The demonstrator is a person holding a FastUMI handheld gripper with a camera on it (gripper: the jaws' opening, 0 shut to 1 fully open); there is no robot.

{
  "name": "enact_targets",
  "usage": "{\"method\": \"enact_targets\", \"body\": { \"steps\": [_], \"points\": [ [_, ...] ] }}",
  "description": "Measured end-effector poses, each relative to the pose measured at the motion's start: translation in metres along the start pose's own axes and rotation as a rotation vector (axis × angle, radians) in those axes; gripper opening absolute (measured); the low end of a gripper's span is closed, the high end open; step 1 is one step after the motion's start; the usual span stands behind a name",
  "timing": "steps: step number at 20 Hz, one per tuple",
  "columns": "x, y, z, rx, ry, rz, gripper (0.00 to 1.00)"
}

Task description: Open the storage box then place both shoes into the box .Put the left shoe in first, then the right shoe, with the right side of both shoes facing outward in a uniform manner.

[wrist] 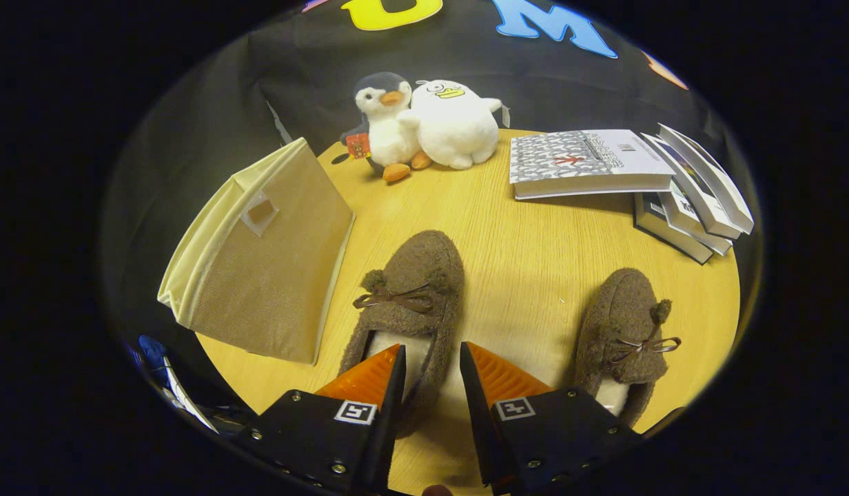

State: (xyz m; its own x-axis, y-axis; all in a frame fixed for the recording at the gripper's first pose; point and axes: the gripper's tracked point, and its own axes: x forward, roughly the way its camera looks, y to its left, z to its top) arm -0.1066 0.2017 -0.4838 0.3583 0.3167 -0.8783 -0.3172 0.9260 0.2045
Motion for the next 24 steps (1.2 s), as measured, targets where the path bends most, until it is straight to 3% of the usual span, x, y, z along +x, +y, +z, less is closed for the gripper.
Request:
{"method": "enact_targets", "body": {
  "steps": [7, 9, 10, 11, 17, 24],
  "points": [
    [0.033, -0.008, 0.004, 0.082, 0.060, -0.032, 0.48],
    [0.034, -0.007, 0.006, 0.086, 0.068, -0.014, 0.25],
    [0.034, -0.017, 0.005, 0.071, 0.074, -0.058, 0.25],
    [0.033, -0.017, 0.004, 0.056, 0.073, -0.068, 0.06],
    [0.010, -0.009, 0.020, 0.079, 0.071, -0.052, 0.00],
    [-0.053, -0.004, 0.088, 0.090, -0.008, -0.021, 0.00]
  ]
}}
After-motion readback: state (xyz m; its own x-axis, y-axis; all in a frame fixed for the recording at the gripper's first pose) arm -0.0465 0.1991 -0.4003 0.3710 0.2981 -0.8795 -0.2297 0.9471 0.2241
